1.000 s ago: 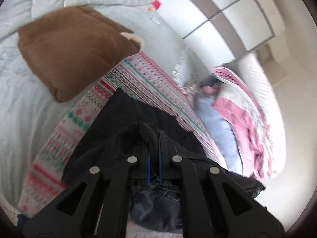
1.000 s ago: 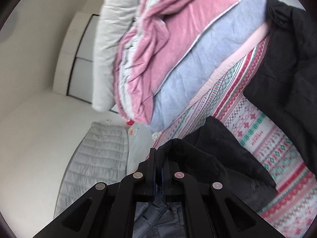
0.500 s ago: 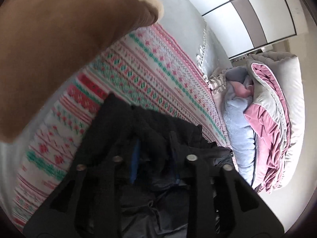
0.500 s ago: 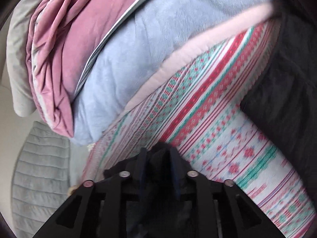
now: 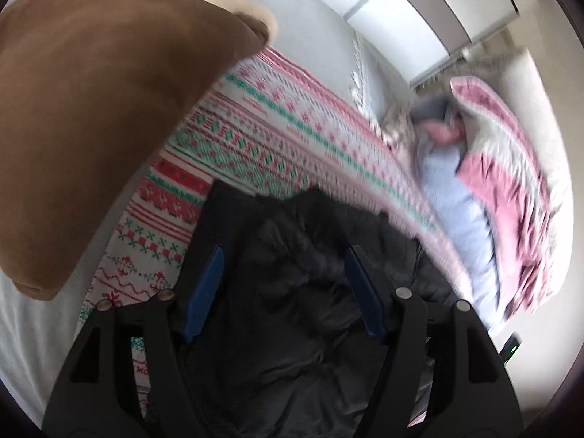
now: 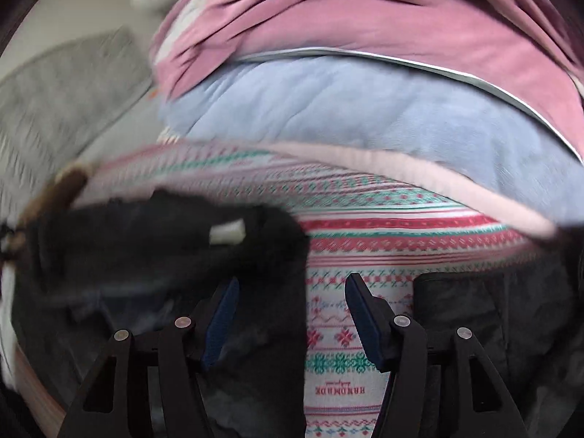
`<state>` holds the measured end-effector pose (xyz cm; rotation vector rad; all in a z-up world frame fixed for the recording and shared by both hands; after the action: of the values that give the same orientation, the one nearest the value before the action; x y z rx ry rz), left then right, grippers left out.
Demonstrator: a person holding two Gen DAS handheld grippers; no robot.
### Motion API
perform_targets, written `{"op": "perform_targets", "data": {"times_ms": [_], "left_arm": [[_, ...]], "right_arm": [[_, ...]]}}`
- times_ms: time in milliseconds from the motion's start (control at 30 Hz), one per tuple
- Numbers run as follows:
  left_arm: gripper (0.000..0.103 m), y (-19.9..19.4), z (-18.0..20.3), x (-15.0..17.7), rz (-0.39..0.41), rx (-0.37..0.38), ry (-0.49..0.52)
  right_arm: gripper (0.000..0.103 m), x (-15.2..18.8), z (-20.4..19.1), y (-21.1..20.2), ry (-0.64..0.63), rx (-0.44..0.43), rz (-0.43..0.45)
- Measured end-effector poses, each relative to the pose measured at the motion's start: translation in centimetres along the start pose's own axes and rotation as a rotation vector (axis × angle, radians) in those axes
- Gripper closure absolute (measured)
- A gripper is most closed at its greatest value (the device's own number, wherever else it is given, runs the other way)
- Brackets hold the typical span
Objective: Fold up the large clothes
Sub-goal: 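Lift the held hem with both tools and fold it toward the collar, then lower the hem onto the jacket and open both tools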
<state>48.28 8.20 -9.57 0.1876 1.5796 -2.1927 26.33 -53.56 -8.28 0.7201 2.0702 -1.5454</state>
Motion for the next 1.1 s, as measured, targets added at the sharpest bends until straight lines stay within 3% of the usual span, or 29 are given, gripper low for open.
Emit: {"op": "perform_targets", "data": {"times_ms": [133, 233, 267, 300, 333, 400, 567, 633, 700, 767, 833, 1100], "left_arm": [[0.034, 0.8, 1.2, 0.5, 0.018, -0.024, 0.048], [0.038, 2.3, 1.6, 0.7, 0.021, -0.079, 0.067], [0.054, 2.5, 1.4, 0.6, 0.024, -0.094, 0.068], [0.078, 2.8, 1.2, 0.6, 0.023, -0.115, 0.066], [0.088, 3.1, 0.9, 0.5, 0.020, -0.127, 0.059], [0.098, 3.2, 0.6, -0.1, 0.037, -0.113, 0.030], [0.100, 1.3, 0.5, -2.4, 0.146, -0.114, -0.019], [0.100, 1.1, 0.5, -2.8, 0.166, -0.138, -0.022], [0.100, 1.8, 0.1, -2.7, 0.153, -0.162, -0.028], [0.100, 3.2, -0.5, -2.4, 0.124, -0.173, -0.039], [0.100, 3.8, -1.0, -2.2, 0.111, -0.162, -0.068], [0.100, 2.0, 0.6, -2.7, 0.238, -0.193, -0.021]], "right_arm": [[0.042, -0.2, -1.9, 1.7, -0.127, 0.054, -0.034], [0.042, -1.0, -2.0, 3.7, -0.070, 0.019, -0.008], [0.047, -1.2, -1.8, 4.5, -0.035, 0.000, -0.005], [0.057, -1.5, -1.9, 5.0, -0.012, -0.012, -0.001], [0.089, -1.6, -1.8, 5.4, 0.006, -0.032, 0.001], [0.096, -2.5, -1.5, 5.4, 0.058, -0.043, 0.028], [0.100, -5.9, 0.5, 2.4, 0.294, -0.111, 0.223], [0.100, -6.4, 1.6, 2.3, 0.403, -0.128, 0.256], [0.100, -5.9, 1.9, 3.6, 0.413, -0.066, 0.213], [0.100, -4.3, 2.6, 5.9, 0.388, 0.057, 0.119], [0.100, -2.8, 3.3, 7.5, 0.427, 0.072, 0.072], [0.099, -4.6, 2.3, 6.0, 0.356, 0.133, 0.147]]}}
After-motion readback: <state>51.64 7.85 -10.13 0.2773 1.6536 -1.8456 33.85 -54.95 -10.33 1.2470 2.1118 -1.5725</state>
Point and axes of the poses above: each gripper's, at about its wrist camera, not at the fingertips, and y roughly the way its jaws point, z to its right, x to its underside, the point moved 8 cm from there along y, roughly the way its jaws point, and after that the axes turned 14 degrees about -x, right-handed, at the moved point
